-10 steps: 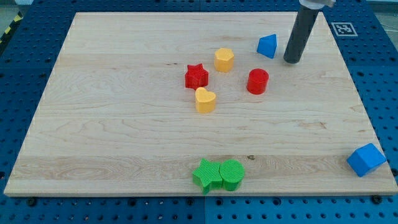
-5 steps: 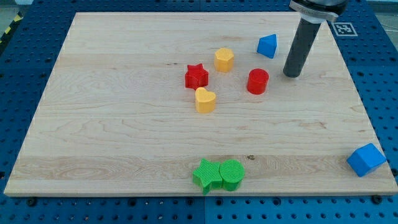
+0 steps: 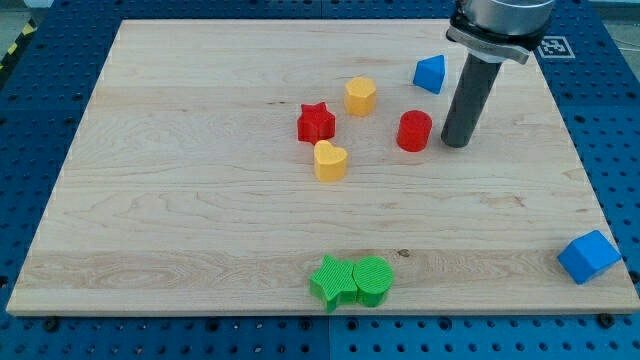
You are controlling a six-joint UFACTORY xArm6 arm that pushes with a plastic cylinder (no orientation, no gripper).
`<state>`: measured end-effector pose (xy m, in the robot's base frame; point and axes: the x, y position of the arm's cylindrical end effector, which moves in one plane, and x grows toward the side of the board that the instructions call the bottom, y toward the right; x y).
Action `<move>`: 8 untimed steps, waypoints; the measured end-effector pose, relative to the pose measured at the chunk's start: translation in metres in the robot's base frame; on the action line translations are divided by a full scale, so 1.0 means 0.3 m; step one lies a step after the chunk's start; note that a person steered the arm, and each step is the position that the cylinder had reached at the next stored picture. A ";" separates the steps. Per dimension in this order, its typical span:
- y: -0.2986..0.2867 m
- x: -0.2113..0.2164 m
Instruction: Push red circle into red star
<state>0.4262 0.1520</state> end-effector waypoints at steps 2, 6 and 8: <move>-0.169 -0.002; -0.433 -0.002; -0.500 -0.002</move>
